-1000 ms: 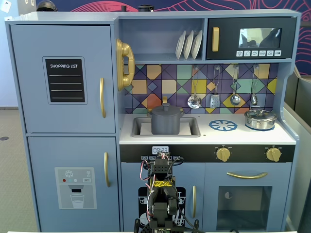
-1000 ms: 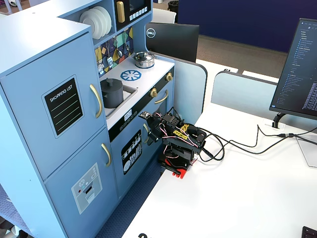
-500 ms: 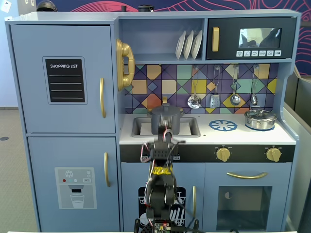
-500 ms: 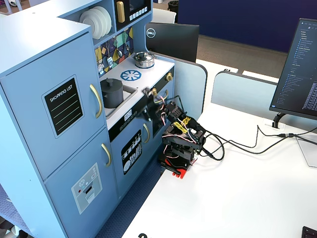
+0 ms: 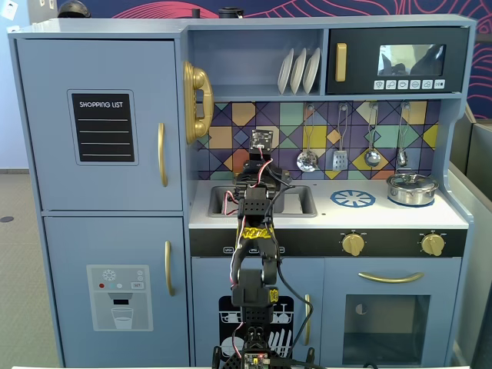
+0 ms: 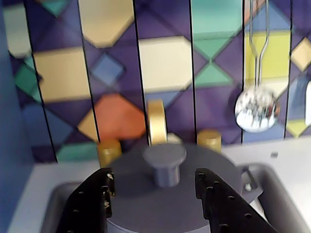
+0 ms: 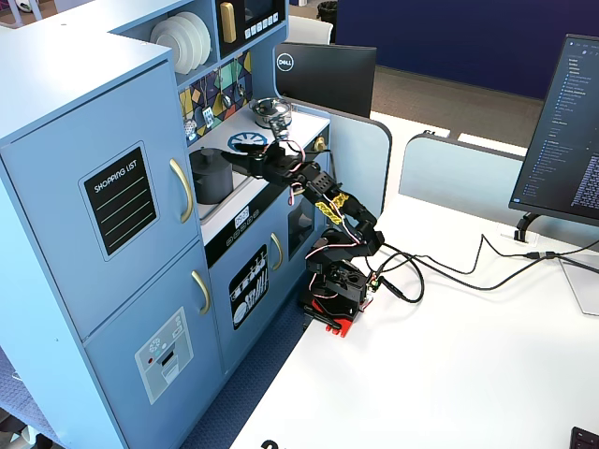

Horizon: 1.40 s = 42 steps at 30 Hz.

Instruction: Take off the lid from the gray recipient and place it on the counter

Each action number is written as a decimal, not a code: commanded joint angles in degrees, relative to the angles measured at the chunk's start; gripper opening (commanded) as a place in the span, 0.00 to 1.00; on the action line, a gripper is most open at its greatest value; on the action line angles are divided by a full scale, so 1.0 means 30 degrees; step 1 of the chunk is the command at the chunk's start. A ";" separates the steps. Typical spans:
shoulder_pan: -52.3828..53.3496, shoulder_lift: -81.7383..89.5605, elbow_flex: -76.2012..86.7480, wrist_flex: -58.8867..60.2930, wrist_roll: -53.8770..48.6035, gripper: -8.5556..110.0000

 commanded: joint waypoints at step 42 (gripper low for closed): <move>-0.0264 -0.9492 -0.4834 -0.6123 -0.1699 0.07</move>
